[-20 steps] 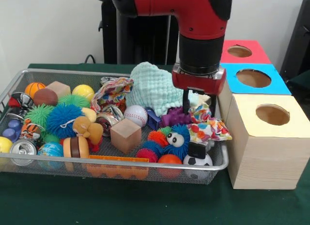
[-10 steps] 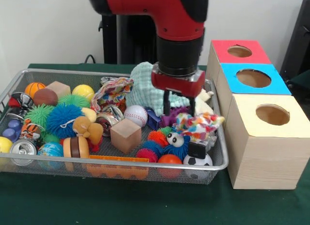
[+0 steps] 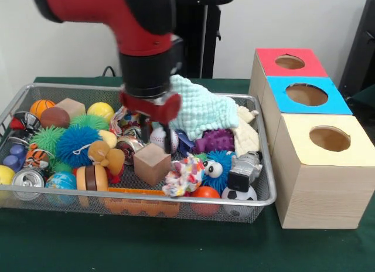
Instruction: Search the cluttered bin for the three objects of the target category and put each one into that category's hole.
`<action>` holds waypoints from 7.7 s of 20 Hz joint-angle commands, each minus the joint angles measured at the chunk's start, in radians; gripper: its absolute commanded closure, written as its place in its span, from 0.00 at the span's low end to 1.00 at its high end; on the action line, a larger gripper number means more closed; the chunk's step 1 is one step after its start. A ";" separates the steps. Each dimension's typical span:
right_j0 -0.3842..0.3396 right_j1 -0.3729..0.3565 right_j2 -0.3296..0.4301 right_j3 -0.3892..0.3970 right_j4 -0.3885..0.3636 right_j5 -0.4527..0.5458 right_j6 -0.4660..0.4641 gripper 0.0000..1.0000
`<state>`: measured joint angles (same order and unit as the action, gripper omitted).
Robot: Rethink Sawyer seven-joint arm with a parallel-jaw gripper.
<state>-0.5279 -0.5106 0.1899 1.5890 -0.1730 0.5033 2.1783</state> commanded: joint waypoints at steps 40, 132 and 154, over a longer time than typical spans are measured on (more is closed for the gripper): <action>-0.201 0.422 0.180 -0.344 -0.324 -0.057 -0.186 0.00; -0.267 0.016 0.220 -0.174 -0.301 0.376 -0.344 0.00; -0.214 0.426 0.185 -0.491 -0.380 0.207 -0.457 0.00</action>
<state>-0.7560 -0.2620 0.3643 1.2059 -0.5009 0.8191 1.7727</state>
